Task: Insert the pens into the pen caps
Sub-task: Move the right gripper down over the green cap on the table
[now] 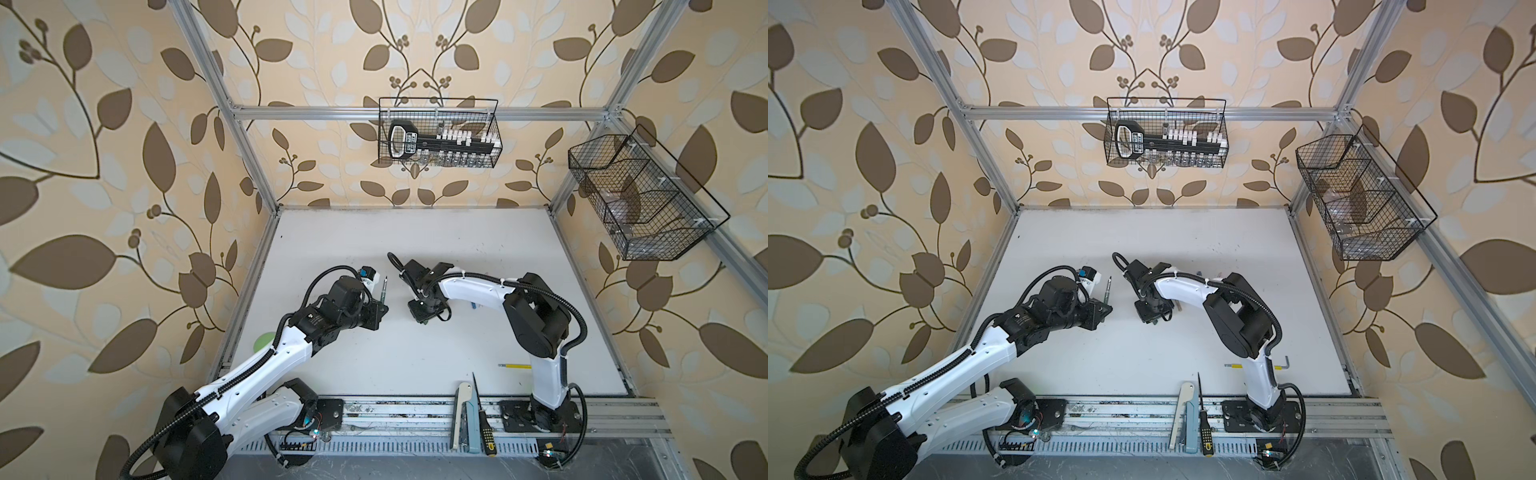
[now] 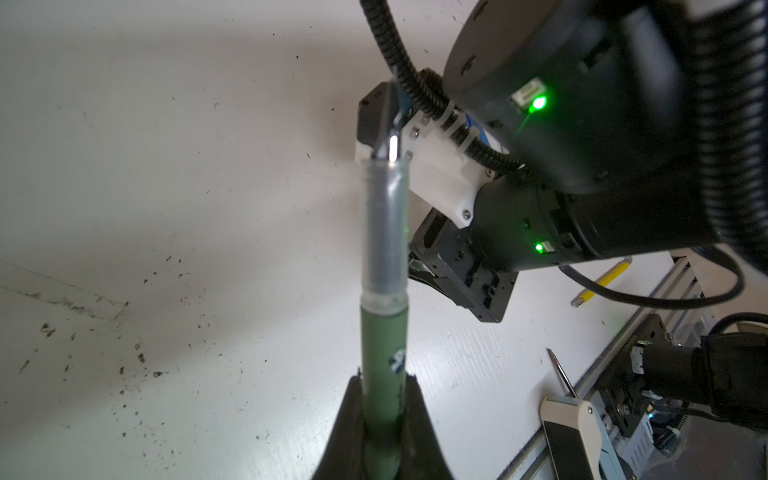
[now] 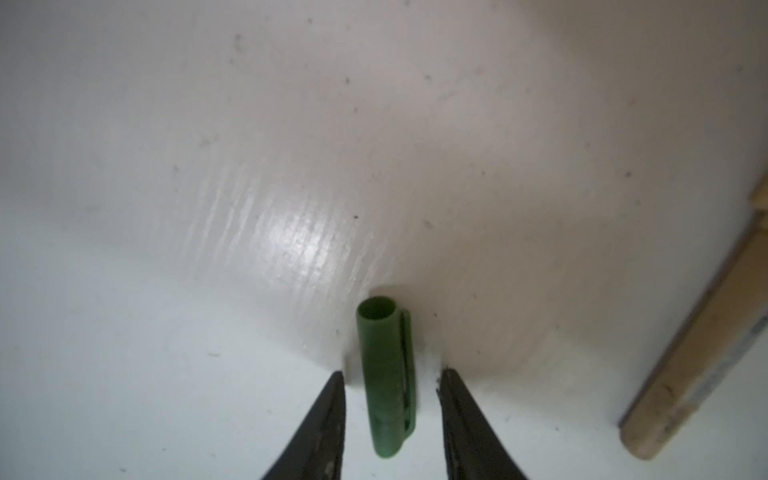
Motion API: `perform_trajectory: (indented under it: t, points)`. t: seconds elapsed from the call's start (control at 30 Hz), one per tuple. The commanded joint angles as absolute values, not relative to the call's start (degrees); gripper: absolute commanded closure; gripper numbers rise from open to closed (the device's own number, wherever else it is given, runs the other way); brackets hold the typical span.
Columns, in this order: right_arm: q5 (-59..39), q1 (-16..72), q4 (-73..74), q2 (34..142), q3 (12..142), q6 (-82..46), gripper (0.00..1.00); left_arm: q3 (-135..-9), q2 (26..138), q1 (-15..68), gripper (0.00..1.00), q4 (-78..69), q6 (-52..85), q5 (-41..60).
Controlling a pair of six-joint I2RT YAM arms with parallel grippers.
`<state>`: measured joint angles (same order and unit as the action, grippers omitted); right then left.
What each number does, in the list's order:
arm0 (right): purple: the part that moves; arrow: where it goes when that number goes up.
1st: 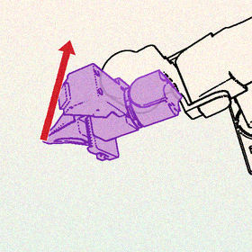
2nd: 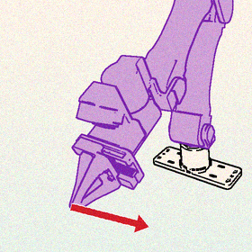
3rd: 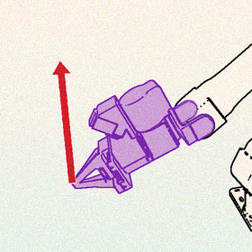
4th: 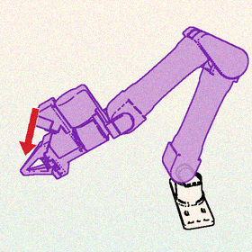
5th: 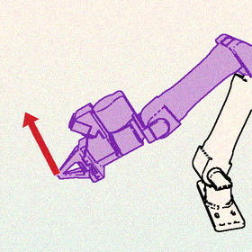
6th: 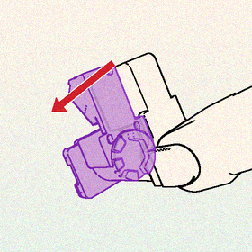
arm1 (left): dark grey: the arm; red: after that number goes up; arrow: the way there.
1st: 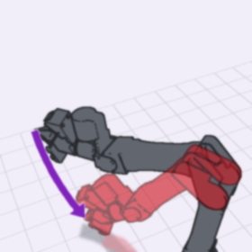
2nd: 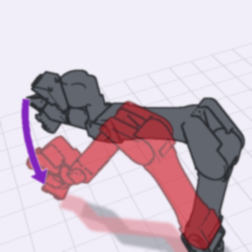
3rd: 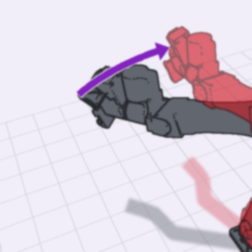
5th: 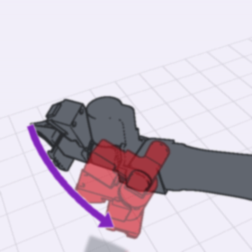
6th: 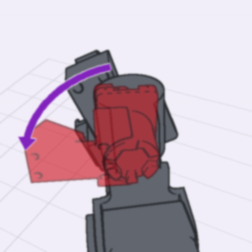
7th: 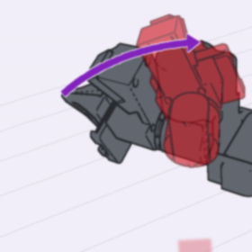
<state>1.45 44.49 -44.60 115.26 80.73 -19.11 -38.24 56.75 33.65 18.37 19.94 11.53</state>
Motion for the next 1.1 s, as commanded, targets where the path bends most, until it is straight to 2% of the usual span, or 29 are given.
perform_trajectory:
  t: [0.0,0.23,0.43,0.7,1.07]
  points:
    - [-0.4,43.8,-42.6,115.4,82.7,-17.3,0.53,-38.9,56.3,33.1,1.00,17.5,18.9,11.8]
    - [-8.0,43.8,-39.0,118.8,84.9,-16.8,0.51,-38.6,54.2,33.1,1.00,19.0,18.8,10.6]
    - [-13.6,44.7,-37.3,117.3,81.9,-16.7,0.52,-38.3,53.3,33.0,1.00,19.7,18.5,9.8]
    - [-13.7,45.0,-37.5,108.2,71.6,-18.4,0.55,-38.0,53.6,33.0,1.00,19.6,18.3,9.5]
    - [-9.7,43.7,-41.4,98.0,68.3,-23.1,0.56,-37.7,53.6,33.0,1.00,19.6,17.4,9.9]
